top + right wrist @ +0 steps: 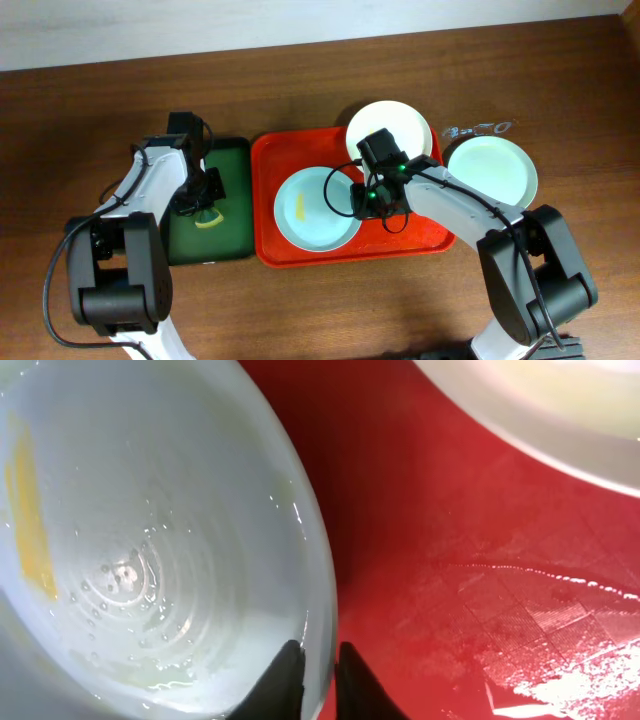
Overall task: Clean dirty plates on tray and stack at the side
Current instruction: 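Grasp the sponge with the left gripper and lift it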
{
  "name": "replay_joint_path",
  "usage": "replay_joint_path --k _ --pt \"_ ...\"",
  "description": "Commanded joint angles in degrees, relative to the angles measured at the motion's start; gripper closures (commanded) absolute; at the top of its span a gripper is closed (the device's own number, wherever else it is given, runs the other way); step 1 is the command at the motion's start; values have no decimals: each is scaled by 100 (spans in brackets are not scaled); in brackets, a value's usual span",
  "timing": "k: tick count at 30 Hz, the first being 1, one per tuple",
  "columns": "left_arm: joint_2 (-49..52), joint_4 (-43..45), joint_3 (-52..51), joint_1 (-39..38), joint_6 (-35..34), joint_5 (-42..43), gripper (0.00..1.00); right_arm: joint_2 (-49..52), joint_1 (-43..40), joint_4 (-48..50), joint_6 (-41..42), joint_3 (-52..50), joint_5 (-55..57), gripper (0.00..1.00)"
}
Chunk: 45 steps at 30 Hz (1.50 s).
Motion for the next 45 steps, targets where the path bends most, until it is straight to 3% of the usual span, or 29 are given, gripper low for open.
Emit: replay_joint_path --k 1,3,4,9,14,15,16,19,21,25,32,34,37,44,45 --pt "42 -4 -17 9 33 42 100 -26 31 35 398 -70 109 87" --pt "42 -4 -17 9 33 42 100 -26 31 101 415 -105 144 88" --pt "42 -4 -17 9 35 42 100 -26 31 111 417 -105 186 96" --pt "-24 9 184 -2 634 20 100 -28 20 -61 951 -59 223 96" --pt "-579 -203 654 -61 638 -179 100 -28 20 -872 1169 365 227 96" --pt "-691 -201 686 -94 640 -179 100 -28 20 -898 1167 385 225 94" --pt "-817 -203 708 -144 638 -179 100 -28 20 -890 1165 385 229 69" --pt "-1003 -251 708 -302 710 -203 100 -26 20 -846 1161 385 234 60" --pt "-1001 -332 708 -402 726 -225 100 -26 22 -848 1163 374 417 62" --pt "-999 -382 708 -442 723 -221 100 -26 22 -848 1165 372 511 79" --pt "-999 -424 706 -442 723 -219 100 -26 26 -800 1165 363 509 79" --pt "-999 -420 706 -442 723 -219 100 -26 26 -780 1165 363 507 85" --pt "-999 -417 706 -442 723 -219 100 -26 26 -704 1167 363 509 85" --pt "-999 -422 704 -442 723 -219 100 -15 26 -522 1165 297 511 83" --pt "-999 -422 704 -442 723 -219 100 -15 26 -525 1163 297 514 78"
